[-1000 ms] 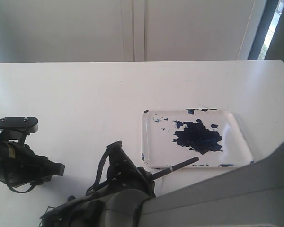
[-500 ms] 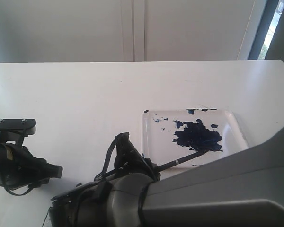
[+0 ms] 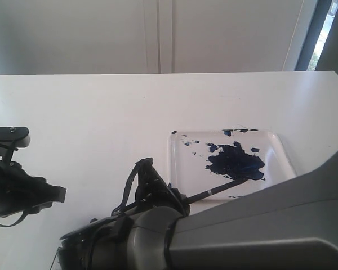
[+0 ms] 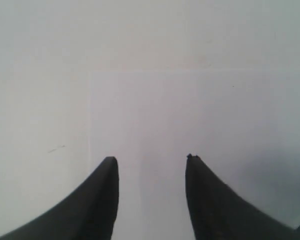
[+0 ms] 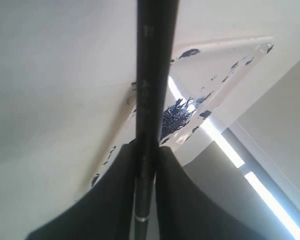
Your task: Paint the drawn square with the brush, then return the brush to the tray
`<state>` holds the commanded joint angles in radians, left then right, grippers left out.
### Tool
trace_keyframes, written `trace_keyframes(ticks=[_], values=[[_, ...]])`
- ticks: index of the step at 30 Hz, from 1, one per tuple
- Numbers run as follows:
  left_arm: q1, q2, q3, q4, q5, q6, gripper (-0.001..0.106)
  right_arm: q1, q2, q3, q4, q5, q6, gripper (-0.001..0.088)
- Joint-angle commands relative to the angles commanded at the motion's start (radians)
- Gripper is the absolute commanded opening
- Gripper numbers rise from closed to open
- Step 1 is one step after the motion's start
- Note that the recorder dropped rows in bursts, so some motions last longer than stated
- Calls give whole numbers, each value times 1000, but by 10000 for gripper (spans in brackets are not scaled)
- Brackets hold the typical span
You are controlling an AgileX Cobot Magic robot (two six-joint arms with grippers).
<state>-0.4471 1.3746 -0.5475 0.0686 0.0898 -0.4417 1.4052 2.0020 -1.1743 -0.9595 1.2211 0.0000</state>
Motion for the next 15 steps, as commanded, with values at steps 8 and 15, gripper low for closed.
trace_keyframes(ticks=[8,15], values=[[-73,23,0,0,-38,-6,479,0,0,0,1,0,0,0],[-76,158,0,0,-51,-6,479,2,0,0,2,0,0,0]])
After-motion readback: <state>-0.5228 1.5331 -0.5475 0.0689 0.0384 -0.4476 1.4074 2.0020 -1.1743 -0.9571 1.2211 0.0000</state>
